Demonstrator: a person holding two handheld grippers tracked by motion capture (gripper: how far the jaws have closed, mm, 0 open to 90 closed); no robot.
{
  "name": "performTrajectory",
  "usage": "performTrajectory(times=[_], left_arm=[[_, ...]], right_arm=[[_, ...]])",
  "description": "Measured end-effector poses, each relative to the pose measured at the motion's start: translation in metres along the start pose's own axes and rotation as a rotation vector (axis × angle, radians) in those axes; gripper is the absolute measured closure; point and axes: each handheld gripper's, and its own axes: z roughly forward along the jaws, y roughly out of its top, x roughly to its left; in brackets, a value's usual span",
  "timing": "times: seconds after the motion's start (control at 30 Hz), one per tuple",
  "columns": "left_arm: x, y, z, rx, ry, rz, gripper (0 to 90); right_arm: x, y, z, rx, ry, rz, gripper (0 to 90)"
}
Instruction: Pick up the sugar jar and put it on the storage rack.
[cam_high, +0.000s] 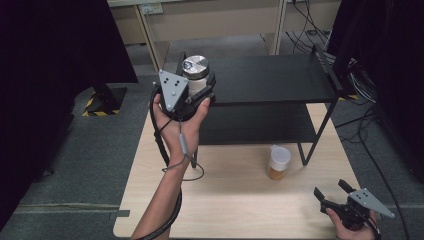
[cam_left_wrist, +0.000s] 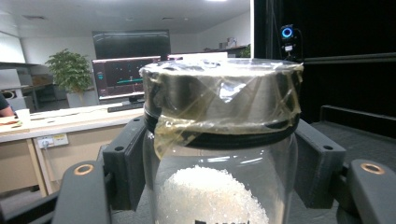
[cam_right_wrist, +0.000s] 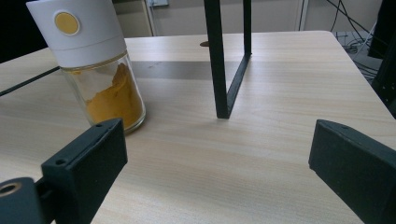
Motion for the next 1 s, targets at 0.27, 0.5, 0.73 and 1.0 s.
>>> performTrajectory(times=[0.27, 0.5, 0.73, 1.0], left_arm=[[0.003, -0.001, 0.01, 0.001, 0.018, 0.01, 31.2], [0.006, -0.003, 0.019, 0.015, 0.031, 0.004, 31.3], [0.006, -0.006, 0.025, 0.024, 0.035, 0.003, 31.2], [0.008, -0.007, 0.029, 0.035, 0.037, 0.001, 31.2]], right_arm=[[0.0, 0.0, 0.0, 0.002, 0.001, 0.0, 4.6], [-0.001, 0.0, 0.0, 0.002, 0.003, 0.001, 4.6], [-0.001, 0.001, 0.0, 0.003, 0.004, 0.0, 4.6], [-0.001, 0.001, 0.0, 0.004, 0.006, 0.001, 4.6]])
